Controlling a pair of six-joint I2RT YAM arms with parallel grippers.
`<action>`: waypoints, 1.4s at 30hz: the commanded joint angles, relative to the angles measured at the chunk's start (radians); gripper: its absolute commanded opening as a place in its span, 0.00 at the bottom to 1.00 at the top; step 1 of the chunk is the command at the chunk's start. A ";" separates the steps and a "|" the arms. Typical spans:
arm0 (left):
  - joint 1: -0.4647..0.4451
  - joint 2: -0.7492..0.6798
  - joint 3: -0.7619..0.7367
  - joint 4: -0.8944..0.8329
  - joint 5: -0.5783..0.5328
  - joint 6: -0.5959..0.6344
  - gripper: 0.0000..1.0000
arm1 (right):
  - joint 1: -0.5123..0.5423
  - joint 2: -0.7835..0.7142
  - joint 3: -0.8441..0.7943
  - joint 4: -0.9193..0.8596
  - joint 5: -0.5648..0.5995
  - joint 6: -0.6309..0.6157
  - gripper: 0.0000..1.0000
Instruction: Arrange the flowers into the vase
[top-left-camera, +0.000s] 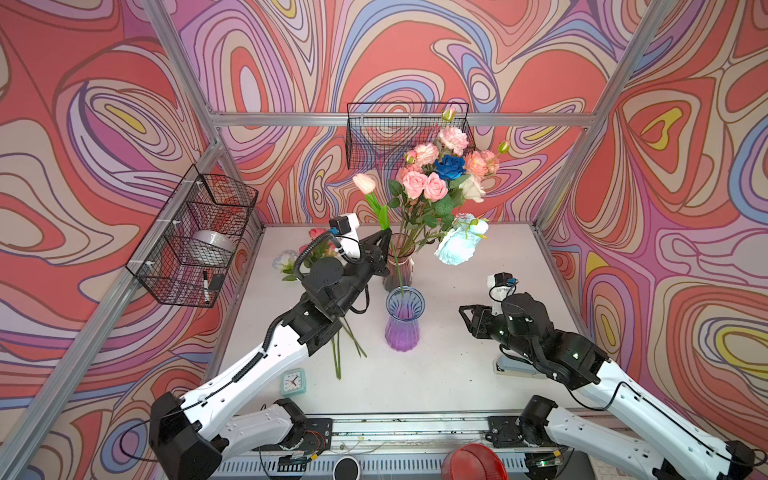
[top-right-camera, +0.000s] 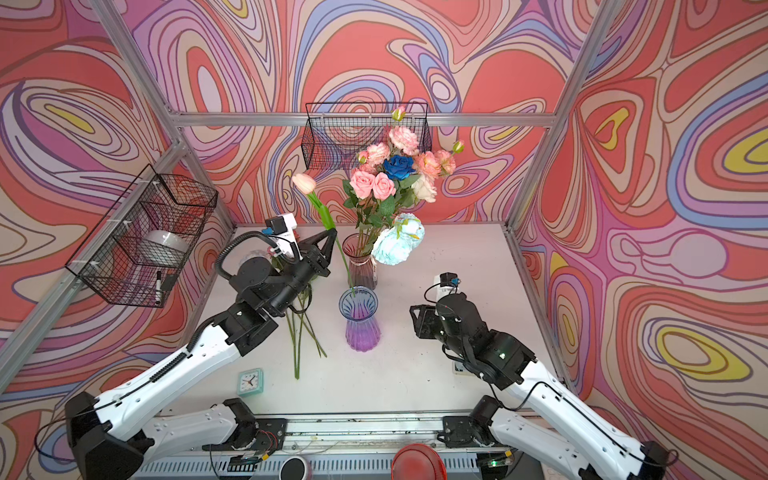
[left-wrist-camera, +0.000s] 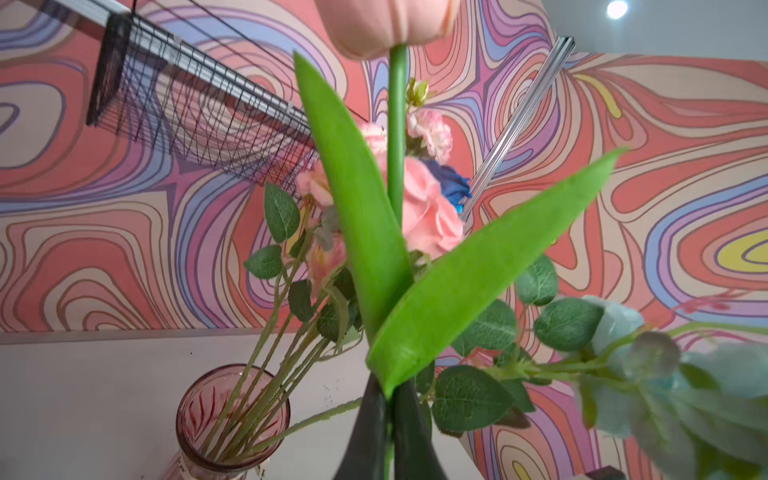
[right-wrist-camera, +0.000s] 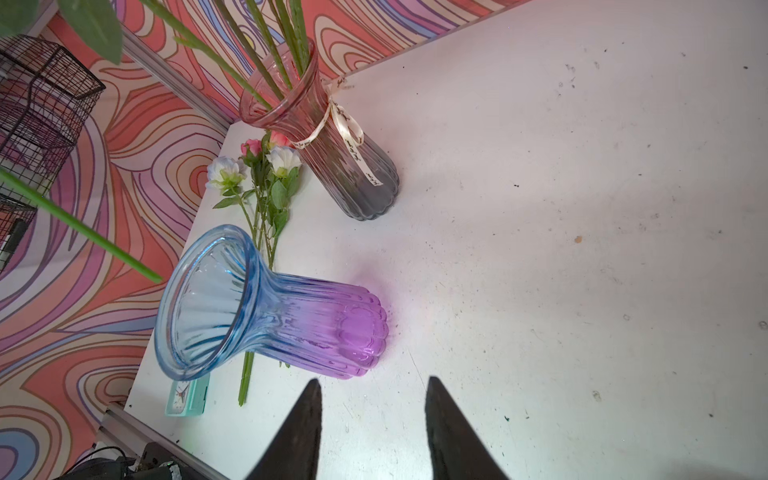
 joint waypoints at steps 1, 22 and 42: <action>-0.012 0.033 -0.064 0.170 -0.004 -0.004 0.00 | 0.005 -0.003 0.031 -0.025 0.023 0.012 0.42; -0.045 -0.294 -0.168 -0.177 0.035 0.017 0.67 | 0.006 0.002 -0.001 0.021 0.039 0.027 0.62; -0.046 -0.177 -0.026 -0.426 0.075 0.183 0.28 | 0.005 0.000 -0.016 0.037 0.027 0.026 0.62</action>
